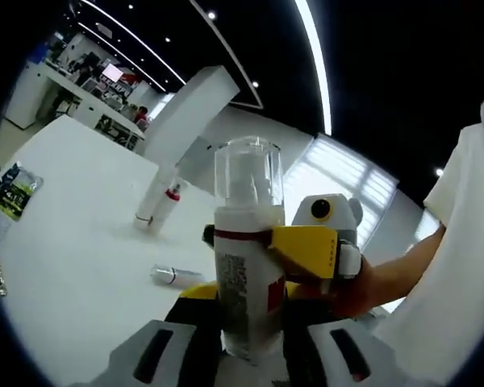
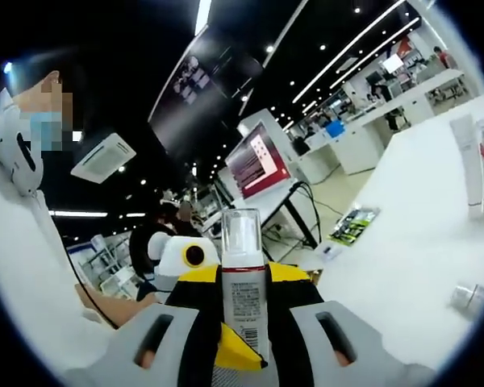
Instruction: Arrange the skincare products in the storage area until every visible bottle or jar stands upright without overlapping.
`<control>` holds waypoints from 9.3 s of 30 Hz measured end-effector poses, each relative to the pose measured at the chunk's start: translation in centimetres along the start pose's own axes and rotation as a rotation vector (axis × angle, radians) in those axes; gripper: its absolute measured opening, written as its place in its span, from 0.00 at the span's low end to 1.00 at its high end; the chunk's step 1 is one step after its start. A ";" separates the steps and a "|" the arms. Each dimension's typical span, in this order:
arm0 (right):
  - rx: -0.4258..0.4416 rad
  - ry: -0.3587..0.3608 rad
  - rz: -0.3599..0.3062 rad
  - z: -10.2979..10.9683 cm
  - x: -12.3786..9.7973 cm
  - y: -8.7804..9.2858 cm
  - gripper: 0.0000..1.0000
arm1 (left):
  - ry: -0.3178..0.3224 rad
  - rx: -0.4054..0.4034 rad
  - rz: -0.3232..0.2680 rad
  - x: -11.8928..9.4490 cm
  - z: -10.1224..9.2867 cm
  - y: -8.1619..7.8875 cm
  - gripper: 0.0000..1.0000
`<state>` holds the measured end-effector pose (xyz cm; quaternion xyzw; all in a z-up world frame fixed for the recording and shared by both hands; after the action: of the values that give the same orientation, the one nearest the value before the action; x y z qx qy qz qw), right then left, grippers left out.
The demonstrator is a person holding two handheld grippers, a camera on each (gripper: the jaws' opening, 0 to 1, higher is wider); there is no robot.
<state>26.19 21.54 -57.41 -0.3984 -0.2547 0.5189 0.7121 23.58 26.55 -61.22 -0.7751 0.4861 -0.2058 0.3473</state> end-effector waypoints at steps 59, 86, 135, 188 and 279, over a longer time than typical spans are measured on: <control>-0.191 0.156 0.185 0.5 2.3 2.2 0.26 | -0.392 0.469 0.172 -3.7 3.2 -0.2 0.27; -0.171 0.171 0.201 -0.3 0.4 2.5 0.28 | -0.394 0.455 0.223 -3.3 3.4 0.6 0.27; 0.099 0.282 0.197 -1.6 1.2 5.8 0.19 | -0.513 0.650 0.402 -2.7 4.3 2.6 0.28; -0.090 0.076 0.178 -4.4 -0.5 7.1 0.20 | -0.392 0.509 0.641 -2.6 5.0 5.9 0.22; -0.183 0.491 0.097 -19.8 -1.7 -1.8 0.20 | -0.717 0.606 0.696 -4.0 9.4 5.8 0.82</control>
<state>41.98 13.62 -66.77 -0.5867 -0.1008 0.4151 0.6879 24.46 31.61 -71.77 -0.4570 0.4839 0.0657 0.7434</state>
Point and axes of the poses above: the point that each gripper's makers call its tool centre point, and the gripper's own axes: x roughly forward along the fingers, z roughly to its left, y roughly out of its underside, the point moved 6 cm from there along -x, roughly backward along the fingers, and after that the axes turned 4 degrees about y, right-handed, at the moved point
